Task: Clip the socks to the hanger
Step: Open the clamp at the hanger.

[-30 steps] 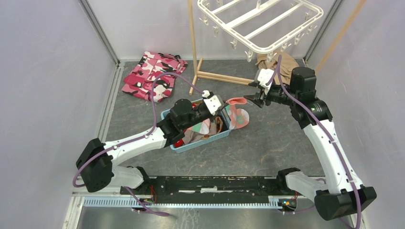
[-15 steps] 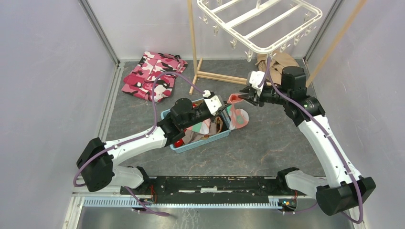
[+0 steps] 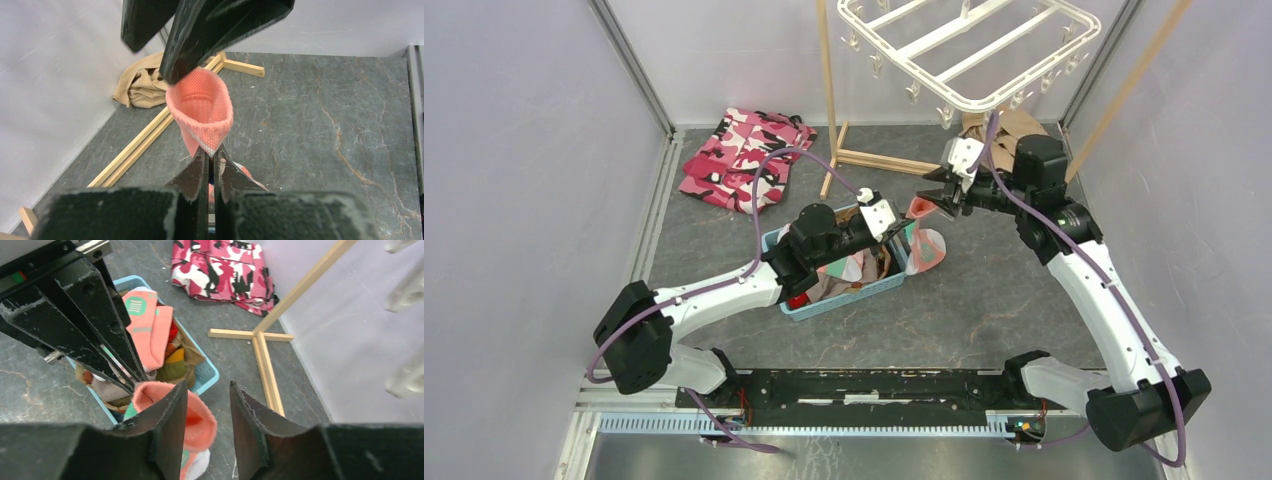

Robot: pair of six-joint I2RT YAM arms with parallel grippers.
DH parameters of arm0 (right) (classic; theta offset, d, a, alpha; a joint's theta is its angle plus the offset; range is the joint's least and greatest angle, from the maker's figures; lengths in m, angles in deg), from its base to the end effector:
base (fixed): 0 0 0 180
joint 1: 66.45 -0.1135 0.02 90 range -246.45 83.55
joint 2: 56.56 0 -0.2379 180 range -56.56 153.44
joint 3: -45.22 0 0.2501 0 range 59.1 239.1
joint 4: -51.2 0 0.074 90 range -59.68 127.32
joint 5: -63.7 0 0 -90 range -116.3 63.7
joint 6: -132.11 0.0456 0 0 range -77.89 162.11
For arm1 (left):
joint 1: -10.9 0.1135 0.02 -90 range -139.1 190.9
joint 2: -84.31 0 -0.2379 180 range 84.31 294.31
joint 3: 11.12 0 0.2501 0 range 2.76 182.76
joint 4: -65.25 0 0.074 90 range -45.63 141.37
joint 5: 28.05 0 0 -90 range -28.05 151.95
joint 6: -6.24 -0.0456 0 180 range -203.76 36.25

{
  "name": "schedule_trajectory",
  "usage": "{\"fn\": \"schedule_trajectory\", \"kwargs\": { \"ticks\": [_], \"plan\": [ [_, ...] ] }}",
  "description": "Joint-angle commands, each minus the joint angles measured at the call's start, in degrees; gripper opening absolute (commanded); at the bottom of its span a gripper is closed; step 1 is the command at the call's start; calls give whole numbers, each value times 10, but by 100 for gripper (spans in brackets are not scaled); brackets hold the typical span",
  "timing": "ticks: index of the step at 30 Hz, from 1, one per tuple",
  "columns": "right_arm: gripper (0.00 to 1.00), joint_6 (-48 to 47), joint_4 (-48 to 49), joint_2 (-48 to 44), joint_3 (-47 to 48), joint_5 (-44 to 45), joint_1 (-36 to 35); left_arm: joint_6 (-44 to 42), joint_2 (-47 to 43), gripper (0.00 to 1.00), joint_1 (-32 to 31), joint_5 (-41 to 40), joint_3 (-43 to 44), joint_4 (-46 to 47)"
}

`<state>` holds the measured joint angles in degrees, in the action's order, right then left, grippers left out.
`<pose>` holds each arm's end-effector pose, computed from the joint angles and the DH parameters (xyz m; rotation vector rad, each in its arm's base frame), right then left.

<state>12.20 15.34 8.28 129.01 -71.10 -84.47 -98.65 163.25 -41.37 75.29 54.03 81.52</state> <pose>0.2346 0.1101 0.3791 -1.1902 1.3715 0.5787 0.1970 -0.2718 0.2925 1.0204 1.1930 -0.6941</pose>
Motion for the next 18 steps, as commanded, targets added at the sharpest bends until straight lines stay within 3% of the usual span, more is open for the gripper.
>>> {"fn": "schedule_trajectory", "kwargs": {
  "ticks": [1, 5, 9, 11, 18],
  "plan": [
    [46, 7, 15, -39, 36, 10, 37, 6, -17, 2, -3, -28, 2, 38],
    [68, 49, 66, -78, 9, 15, 56, 3, -28, 2, -2, -50, -9, 51],
    [90, 124, 183, -129, -66, 60, 57, -3, -33, 2, 0, -63, -9, 66],
    [97, 151, 244, -141, -95, 73, 57, -5, -34, 2, 1, -60, -7, 69],
    [87, 260, 314, -79, -69, 129, 50, -7, -44, 2, 2, -61, -13, 76]
  ]
}}
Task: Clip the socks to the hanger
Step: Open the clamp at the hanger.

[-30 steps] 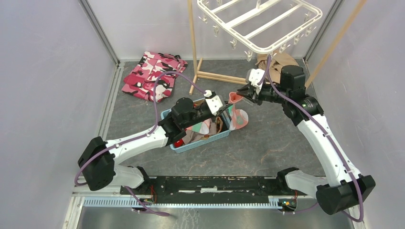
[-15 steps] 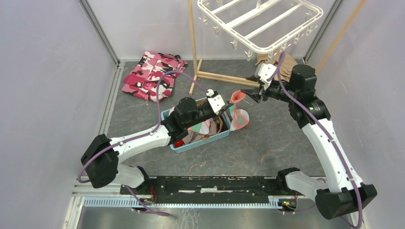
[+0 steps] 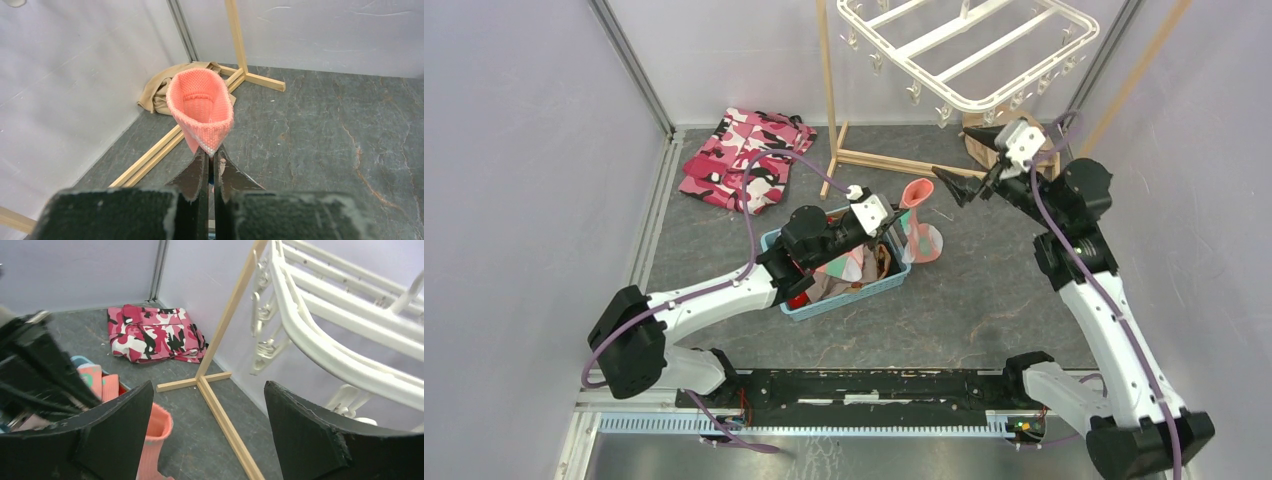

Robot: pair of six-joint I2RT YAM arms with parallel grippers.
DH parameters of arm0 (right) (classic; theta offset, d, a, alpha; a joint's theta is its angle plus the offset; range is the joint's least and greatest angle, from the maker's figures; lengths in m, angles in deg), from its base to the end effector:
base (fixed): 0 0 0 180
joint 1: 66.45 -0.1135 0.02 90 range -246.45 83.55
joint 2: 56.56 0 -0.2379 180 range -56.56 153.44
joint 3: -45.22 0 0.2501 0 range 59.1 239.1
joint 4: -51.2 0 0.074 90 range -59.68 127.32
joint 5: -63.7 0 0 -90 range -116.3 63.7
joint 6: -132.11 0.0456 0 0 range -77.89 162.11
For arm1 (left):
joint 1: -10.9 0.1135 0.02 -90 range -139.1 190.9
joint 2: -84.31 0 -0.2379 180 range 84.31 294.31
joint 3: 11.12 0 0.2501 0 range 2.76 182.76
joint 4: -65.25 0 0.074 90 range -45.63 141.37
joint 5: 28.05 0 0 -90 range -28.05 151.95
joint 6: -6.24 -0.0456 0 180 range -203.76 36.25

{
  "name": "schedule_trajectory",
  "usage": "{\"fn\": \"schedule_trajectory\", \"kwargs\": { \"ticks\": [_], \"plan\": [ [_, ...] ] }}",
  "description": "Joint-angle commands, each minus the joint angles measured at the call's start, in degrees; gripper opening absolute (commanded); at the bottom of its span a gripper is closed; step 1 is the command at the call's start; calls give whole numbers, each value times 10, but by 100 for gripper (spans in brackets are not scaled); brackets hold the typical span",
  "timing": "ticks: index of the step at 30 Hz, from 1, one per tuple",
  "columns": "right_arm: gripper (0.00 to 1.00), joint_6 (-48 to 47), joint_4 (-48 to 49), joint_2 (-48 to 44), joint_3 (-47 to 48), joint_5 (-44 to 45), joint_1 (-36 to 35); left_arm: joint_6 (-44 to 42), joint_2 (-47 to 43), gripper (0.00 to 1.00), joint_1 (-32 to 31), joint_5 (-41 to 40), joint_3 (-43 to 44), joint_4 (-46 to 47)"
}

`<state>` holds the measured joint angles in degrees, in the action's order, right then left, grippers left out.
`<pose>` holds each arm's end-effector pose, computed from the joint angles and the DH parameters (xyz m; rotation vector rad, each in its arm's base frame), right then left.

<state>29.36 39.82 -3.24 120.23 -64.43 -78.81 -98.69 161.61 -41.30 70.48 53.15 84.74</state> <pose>0.2073 0.0742 0.4164 -0.8300 1.1832 0.4560 0.1967 -0.2647 0.3026 0.9251 1.1697 -0.6367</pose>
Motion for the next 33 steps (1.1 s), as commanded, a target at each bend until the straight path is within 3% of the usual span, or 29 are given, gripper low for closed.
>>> {"fn": "schedule_trajectory", "kwargs": {
  "ticks": [1, 13, 33],
  "plan": [
    [87, 93, 88, 39, 13, 75, -11, -7, -30, 2, 2, -15, -6, 45],
    [89, 77, 271, 36, -79, 259, -87, -13, -25, 2, 3, -23, -7, 52],
    [81, 134, 392, 115, -60, 298, -96, -17, -8, 2, 11, -19, 11, 40]
  ]
}}
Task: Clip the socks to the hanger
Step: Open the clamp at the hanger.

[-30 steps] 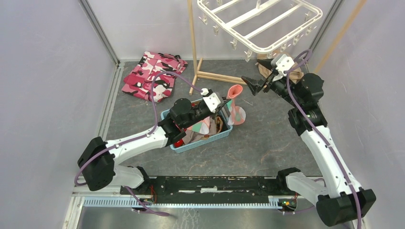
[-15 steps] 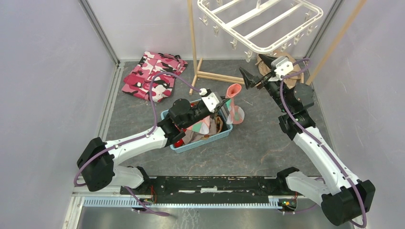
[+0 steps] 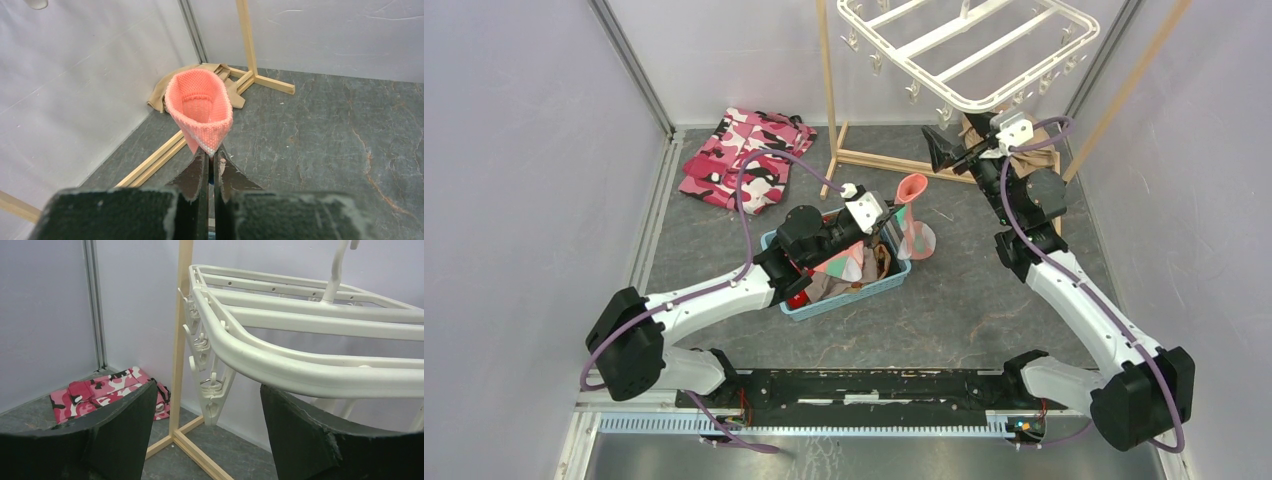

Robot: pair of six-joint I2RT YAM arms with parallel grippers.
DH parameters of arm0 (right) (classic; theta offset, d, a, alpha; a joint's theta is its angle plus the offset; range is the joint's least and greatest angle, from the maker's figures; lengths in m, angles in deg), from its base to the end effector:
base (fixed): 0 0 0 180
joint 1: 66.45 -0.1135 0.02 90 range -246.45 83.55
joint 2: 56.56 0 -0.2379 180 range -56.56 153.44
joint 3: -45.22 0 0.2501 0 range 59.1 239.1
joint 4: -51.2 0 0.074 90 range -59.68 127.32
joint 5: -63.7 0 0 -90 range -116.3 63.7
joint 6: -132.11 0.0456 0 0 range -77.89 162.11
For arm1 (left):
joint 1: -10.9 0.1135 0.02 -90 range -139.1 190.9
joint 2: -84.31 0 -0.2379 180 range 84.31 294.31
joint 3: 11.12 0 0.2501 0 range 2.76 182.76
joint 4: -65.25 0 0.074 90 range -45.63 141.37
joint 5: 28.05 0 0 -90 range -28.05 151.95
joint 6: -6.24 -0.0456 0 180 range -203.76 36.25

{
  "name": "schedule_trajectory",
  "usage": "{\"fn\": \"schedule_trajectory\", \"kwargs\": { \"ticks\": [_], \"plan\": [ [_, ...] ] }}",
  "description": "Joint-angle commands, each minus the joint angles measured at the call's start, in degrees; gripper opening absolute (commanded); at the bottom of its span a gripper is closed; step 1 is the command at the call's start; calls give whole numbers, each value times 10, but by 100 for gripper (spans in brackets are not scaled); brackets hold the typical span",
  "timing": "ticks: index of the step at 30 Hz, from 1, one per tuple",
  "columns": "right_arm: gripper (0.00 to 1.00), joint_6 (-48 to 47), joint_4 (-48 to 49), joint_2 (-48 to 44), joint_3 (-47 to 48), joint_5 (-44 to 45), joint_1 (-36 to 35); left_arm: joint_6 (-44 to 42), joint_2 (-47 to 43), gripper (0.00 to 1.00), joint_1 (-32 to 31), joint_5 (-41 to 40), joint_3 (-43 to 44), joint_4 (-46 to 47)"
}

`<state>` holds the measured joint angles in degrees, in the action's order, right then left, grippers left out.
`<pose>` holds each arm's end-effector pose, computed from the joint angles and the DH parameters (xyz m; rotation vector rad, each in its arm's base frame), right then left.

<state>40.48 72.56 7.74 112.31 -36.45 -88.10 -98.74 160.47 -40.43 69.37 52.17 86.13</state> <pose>0.2527 0.1090 0.3887 -0.3882 1.0992 0.4110 0.1985 -0.2574 0.3054 0.8878 1.1602 -0.6126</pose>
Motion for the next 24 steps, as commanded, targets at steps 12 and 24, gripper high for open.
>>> {"fn": "schedule_trajectory", "kwargs": {
  "ticks": [12, 24],
  "plan": [
    [74, 43, 125, 28, 18, 23, -5, -20, 12, 2, 4, -7, 31, 21],
    [58, 40, 142, 37, 18, 15, -6, -20, 8, 2, 4, -9, 30, 15]
  ]
}}
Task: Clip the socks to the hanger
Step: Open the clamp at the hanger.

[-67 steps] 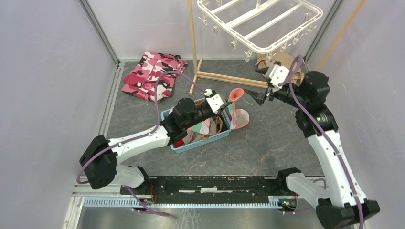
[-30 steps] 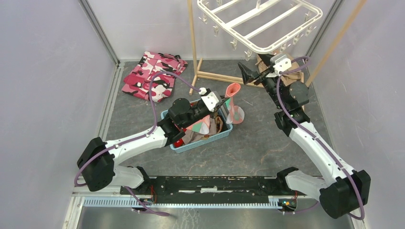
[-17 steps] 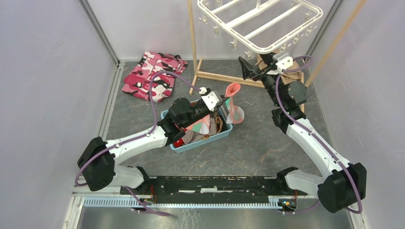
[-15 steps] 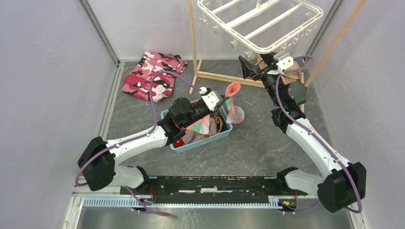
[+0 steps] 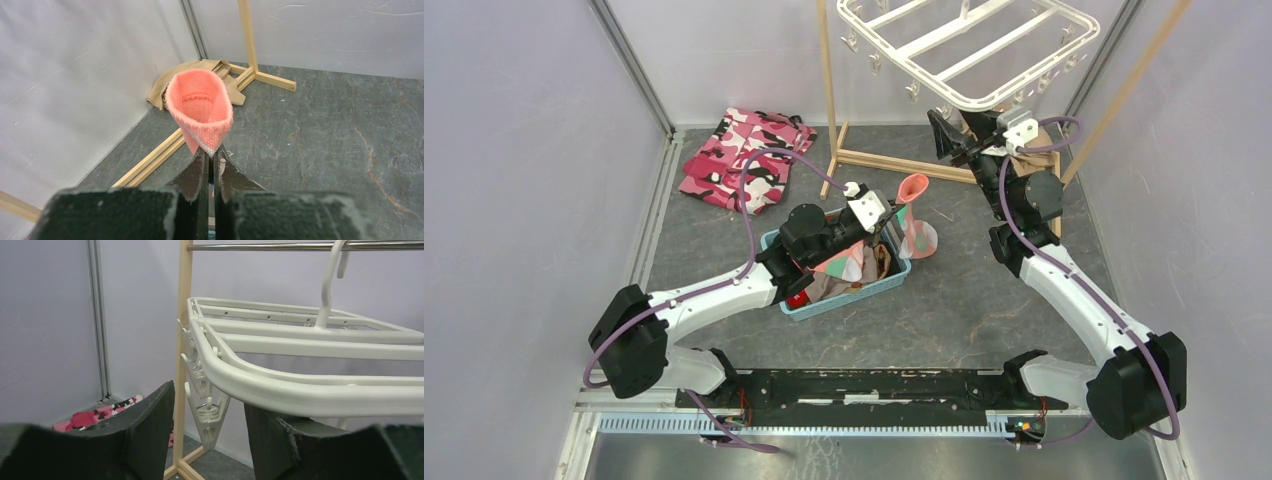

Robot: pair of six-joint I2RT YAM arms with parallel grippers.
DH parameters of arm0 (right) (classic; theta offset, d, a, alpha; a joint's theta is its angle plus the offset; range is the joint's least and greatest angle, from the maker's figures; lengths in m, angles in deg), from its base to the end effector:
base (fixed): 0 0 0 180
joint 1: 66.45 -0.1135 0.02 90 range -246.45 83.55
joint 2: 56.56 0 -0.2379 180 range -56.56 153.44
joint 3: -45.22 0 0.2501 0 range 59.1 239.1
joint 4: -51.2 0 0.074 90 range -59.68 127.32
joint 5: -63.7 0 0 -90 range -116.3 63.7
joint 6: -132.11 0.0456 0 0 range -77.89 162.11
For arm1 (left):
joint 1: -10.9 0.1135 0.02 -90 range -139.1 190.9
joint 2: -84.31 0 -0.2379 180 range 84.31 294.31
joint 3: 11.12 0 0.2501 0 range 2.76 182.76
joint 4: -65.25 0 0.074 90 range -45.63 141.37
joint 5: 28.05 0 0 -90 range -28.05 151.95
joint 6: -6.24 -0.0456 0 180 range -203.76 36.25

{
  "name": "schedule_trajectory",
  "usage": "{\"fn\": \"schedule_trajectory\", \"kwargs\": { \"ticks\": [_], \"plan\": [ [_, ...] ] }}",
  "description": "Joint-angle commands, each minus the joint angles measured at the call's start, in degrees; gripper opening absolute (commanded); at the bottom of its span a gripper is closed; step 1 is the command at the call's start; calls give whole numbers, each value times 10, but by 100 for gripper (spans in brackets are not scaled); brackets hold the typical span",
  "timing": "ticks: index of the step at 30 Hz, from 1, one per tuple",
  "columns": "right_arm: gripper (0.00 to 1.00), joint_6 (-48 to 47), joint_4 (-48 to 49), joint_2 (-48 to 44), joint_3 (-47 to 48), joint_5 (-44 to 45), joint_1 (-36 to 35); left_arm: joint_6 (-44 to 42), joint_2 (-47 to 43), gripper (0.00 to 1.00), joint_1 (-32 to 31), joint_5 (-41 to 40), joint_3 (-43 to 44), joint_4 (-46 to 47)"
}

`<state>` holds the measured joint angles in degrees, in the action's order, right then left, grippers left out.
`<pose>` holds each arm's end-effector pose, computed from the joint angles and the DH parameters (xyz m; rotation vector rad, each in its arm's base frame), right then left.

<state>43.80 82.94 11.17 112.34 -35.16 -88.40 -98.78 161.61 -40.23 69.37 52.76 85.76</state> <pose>0.2588 0.1119 0.3925 -0.3219 0.9939 0.4542 0.2021 -0.2601 0.3022 0.8944 1.1752 -0.6076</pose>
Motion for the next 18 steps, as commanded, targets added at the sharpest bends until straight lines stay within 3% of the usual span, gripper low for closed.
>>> {"fn": "schedule_trajectory", "kwargs": {
  "ticks": [1, 9, 18],
  "plan": [
    [55, 6, 40, 3, 17, 1, -3, -19, -3, 2, 2, -8, 24, 19],
    [28, 3, 42, 1, 16, -6, -2, -18, -1, 2, 2, -6, 28, 18],
    [10, 16, 7, -6, 31, -3, -2, -21, 32, 2, 10, 7, 74, 14]
  ]
}}
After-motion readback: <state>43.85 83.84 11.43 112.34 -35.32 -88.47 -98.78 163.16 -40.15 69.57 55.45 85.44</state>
